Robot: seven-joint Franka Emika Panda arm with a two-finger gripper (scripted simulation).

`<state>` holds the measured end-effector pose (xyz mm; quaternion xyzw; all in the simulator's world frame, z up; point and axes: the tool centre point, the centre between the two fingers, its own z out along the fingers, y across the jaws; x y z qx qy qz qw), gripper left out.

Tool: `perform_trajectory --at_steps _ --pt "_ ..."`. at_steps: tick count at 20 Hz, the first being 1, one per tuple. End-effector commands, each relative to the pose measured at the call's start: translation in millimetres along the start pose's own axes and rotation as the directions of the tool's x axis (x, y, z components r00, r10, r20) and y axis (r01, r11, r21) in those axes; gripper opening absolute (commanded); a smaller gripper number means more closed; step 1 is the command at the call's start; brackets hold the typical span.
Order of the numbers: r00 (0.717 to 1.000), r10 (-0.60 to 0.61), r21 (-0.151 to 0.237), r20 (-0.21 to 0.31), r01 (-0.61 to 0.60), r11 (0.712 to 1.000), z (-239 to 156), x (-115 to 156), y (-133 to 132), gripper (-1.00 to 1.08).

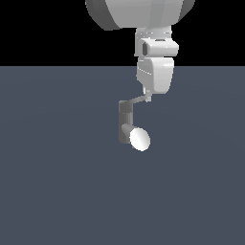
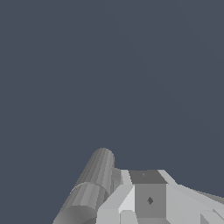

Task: Turn on the faucet by rotating a designated handle.

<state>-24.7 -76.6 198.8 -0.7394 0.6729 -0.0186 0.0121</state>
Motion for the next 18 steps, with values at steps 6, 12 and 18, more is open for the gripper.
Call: perform_trajectory --at_steps 6,12,18 --pt "1.000 -0.001 -0.042 0.011 0.002 0.999 15 -18 32 -1.00" --pt "1.000 0.005 -0.022 0.005 -0.005 1.000 7 -38 27 -1.00" --pt "1.000 0.001 -0.037 0.009 -0.001 0.999 12 -75 35 -1.00"
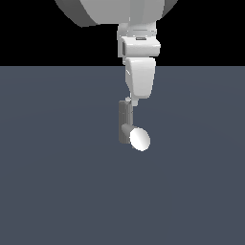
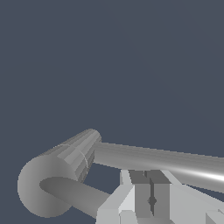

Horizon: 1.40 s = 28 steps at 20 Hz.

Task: Turn on the faucet by rotating a designated handle.

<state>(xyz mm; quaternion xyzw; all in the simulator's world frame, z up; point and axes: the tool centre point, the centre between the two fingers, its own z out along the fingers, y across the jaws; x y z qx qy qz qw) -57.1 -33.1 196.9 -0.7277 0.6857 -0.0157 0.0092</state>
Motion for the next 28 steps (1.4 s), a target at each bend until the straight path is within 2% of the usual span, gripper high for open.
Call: perform_trajectory --at_steps 1,3,4,22,23,24,28 --pt "0.999 -0.034 -0.031 0.010 0.035 0.999 13 -34 10 -1.00" --pt "0.999 -0.035 -0.033 0.011 0.035 0.999 14 -40 11 -1.00" --pt "1.000 0.009 -0.002 0.001 -0.009 1.000 1 -11 2 -1.00" --pt "0.999 -0.033 -0.033 0.011 0.034 0.999 14 -95 -32 -1.00" --pt "0.999 -0.033 -0.033 0.011 0.034 0.999 14 -95 -32 -1.00" --pt "0.999 0.043 -0.009 -0.005 -0.044 0.999 1 -47 -36 -1.00" --pt "1.000 0.031 -0.014 -0.002 -0.031 0.999 4 -56 -48 -1.00"
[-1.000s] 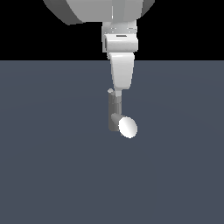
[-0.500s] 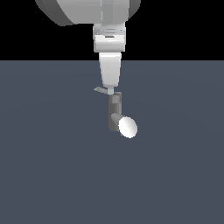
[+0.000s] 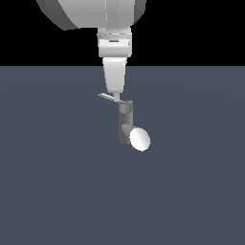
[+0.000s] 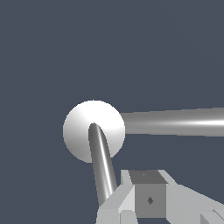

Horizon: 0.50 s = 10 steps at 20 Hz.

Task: Turn on the faucet by rotating a designated handle.

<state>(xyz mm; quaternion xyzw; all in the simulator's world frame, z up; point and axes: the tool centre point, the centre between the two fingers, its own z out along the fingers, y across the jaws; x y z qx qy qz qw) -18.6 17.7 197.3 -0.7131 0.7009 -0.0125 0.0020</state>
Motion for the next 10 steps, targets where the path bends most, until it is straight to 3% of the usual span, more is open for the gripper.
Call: perform_trajectory --at_steps 1,10 --pt "1.000 -0.015 0.000 0.004 0.015 1.000 4 -10 -9 -1.00" --pt "0.999 -0.043 -0.009 0.010 0.043 0.999 9 -31 -33 -1.00"
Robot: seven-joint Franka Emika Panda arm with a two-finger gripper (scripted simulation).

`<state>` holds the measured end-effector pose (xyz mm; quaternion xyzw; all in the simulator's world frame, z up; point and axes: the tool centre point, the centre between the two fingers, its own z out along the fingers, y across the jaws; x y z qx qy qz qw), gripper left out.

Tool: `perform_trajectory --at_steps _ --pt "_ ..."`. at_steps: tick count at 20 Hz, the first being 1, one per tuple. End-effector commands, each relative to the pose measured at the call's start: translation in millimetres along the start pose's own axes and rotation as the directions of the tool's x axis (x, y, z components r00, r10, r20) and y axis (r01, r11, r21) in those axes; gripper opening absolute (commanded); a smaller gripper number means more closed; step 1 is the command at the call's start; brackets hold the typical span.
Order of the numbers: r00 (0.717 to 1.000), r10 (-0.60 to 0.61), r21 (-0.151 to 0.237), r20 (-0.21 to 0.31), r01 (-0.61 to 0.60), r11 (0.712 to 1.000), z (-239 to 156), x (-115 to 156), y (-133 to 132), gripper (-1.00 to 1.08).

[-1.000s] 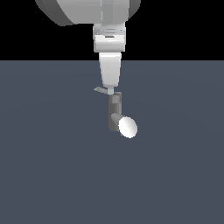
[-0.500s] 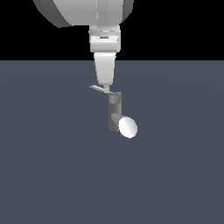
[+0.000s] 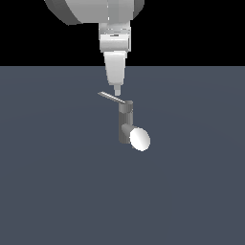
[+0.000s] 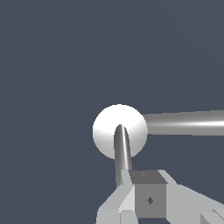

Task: Turn on the faucet by rotating a designated handle.

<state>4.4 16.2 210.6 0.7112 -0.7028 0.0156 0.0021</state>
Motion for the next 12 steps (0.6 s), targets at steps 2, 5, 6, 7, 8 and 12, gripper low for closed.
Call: perform_trajectory --at_steps 2,5,6,7,8,12 --pt "0.998 -0.054 -0.008 0.021 0.055 0.998 23 -38 -15 -1.00" --pt "0.998 -0.064 -0.011 0.023 0.064 0.998 24 -45 -22 -1.00" --pt "0.998 -0.067 -0.012 0.023 0.067 0.998 25 -48 -25 -1.00" --pt "0.997 -0.070 -0.013 0.024 0.070 0.997 25 -50 -27 -1.00" --pt "0.997 -0.073 -0.014 0.025 0.073 0.997 26 -52 -30 -1.00" --pt "0.996 -0.081 -0.016 0.026 0.082 0.997 27 -59 -37 -1.00"
